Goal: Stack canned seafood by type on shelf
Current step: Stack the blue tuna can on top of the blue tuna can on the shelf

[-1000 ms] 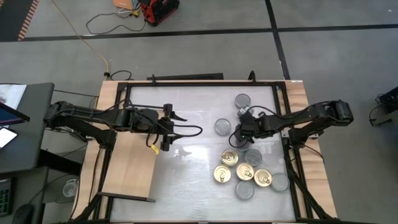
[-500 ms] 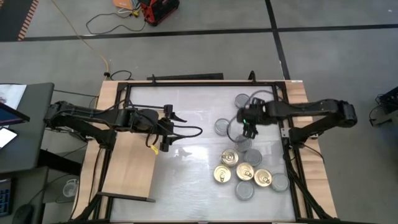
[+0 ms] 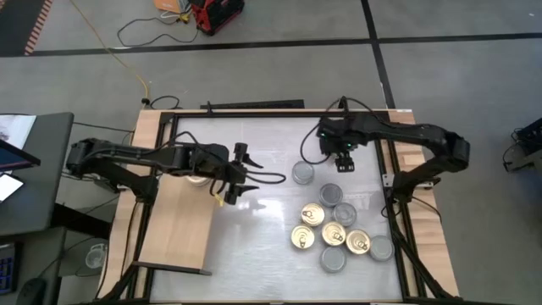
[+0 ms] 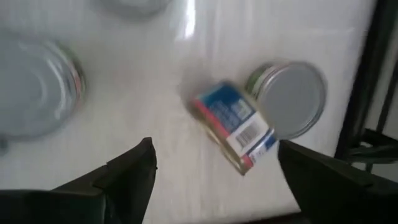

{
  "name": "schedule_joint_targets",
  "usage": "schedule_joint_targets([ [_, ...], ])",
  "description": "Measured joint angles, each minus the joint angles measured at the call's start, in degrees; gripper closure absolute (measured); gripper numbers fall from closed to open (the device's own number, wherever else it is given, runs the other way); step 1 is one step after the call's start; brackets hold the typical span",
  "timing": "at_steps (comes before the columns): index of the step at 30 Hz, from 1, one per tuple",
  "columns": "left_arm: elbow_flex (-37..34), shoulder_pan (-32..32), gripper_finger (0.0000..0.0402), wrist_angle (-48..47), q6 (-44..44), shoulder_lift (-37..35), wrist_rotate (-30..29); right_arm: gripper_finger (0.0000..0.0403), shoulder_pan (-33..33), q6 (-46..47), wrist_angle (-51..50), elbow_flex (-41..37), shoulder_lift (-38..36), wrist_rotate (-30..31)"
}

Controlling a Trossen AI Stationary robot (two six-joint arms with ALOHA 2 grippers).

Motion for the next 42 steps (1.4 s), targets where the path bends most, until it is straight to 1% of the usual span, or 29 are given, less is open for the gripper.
schedule_joint_targets([
  [5, 0.00, 0.96, 0.0118, -0.14, -1.90, -0.06, -0.04, 0.0045, -0.63, -4.48, -3.02, 5.70, 7.18, 0.06],
  [9, 0.00, 1.02, 0.0118, -1.25, -4.54, -0.34, -0.05, 0.0045, -0.34, -8.47, -6.74, 10.27, 12.03, 1.88],
  [12, 0.00, 1.02, 0.0118, -3.27, -5.94, -0.31, -0.06, 0.0045, -0.32, -11.11, -9.46, 12.05, 15.10, 2.70],
  [16, 0.00, 1.00, 0.0118, -4.29, -7.81, -0.25, -0.22, 0.0045, -0.45, -15.31, -10.82, 12.19, 18.24, 3.44],
  [19, 0.00, 1.00, 0.0118, -4.59, -9.19, -0.30, -0.67, 0.0045, -1.12, -16.95, -11.20, 12.18, 20.46, 6.41],
  [22, 0.00, 1.00, 0.0118, -4.64, -10.12, -0.35, -1.02, 0.0045, -2.08, -17.89, -10.62, 12.17, 20.84, 8.87],
  [28, 0.00, 1.00, 0.0118, -4.65, -9.85, -0.36, -2.40, 0.0045, -3.73, -18.43, -10.97, 11.25, 20.73, 7.58],
  [33, 0.00, 1.00, 0.0118, -4.73, -9.83, -0.36, -3.05, 0.0046, -3.99, -21.07, -5.93, 7.02, 20.73, 7.51],
  [35, 0.00, 1.00, 0.0118, -5.33, -9.83, -0.36, -3.07, 0.0053, -3.98, -21.09, -4.18, 5.79, 20.73, 7.52],
  [37, 0.00, 1.00, 0.0118, -5.99, -9.83, -0.36, -3.10, 0.0070, -3.88, -21.05, -3.24, 4.89, 20.73, 7.54],
  [42, -0.02, 1.00, 0.0118, -7.19, -9.72, -0.36, -3.23, 0.0141, -3.88, -20.58, -3.10, 3.83, 20.69, 7.55],
])
